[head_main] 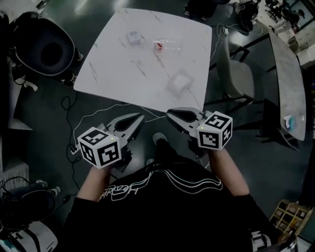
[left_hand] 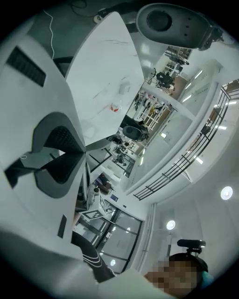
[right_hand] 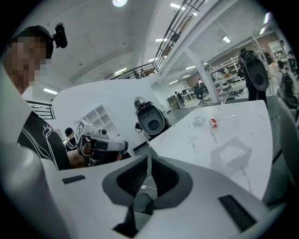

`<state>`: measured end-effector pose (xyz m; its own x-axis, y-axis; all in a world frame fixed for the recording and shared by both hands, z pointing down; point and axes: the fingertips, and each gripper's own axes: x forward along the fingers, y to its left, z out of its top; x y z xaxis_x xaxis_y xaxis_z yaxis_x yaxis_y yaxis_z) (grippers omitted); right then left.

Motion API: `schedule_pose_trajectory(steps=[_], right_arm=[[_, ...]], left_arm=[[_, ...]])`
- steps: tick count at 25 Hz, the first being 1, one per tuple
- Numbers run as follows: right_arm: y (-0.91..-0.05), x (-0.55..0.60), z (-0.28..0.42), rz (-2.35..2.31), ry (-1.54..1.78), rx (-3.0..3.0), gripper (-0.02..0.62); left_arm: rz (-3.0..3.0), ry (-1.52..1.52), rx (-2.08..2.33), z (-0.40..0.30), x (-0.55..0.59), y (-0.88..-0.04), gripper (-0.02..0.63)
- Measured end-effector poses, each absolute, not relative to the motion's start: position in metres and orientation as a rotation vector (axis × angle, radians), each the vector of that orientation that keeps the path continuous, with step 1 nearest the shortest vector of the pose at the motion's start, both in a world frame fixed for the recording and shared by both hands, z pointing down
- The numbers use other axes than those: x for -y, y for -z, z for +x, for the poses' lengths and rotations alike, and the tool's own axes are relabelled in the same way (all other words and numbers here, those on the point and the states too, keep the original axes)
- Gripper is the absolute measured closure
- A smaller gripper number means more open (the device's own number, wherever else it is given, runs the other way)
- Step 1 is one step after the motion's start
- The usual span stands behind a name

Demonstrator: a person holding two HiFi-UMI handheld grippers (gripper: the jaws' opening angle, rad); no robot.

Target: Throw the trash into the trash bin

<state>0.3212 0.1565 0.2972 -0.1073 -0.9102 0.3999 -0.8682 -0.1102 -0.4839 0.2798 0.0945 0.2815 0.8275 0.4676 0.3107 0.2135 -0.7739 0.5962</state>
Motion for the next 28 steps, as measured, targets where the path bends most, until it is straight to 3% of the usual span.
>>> schedule_pose_trajectory(steps=[12,17,21,28], right_arm=[[-0.353,-0.131,0.428,-2.409,1.079,-2.11,0.557],[-0.38,-0.12,0.444,-2.422,1.127,-2.198,0.549],[-0.402,-0.113,0.449,-2.434,1.21,-2.265,0.478],[-0.443,-0.113,0.461,-2.531,1.39,-2.236,0.476]], left_arm=[[2.298,-0.649,-0.455,0.35,-0.08,-0.333,0.601],[2.281,-0.651,-0.385,0.356,-0.068,-0.348,0.601],[2.218,-0.639,-0.338,0.359,-0.058,-0.358,0.601],[2.183,-0.654,-0.31,0.351,-0.055,-0.369,0.6]])
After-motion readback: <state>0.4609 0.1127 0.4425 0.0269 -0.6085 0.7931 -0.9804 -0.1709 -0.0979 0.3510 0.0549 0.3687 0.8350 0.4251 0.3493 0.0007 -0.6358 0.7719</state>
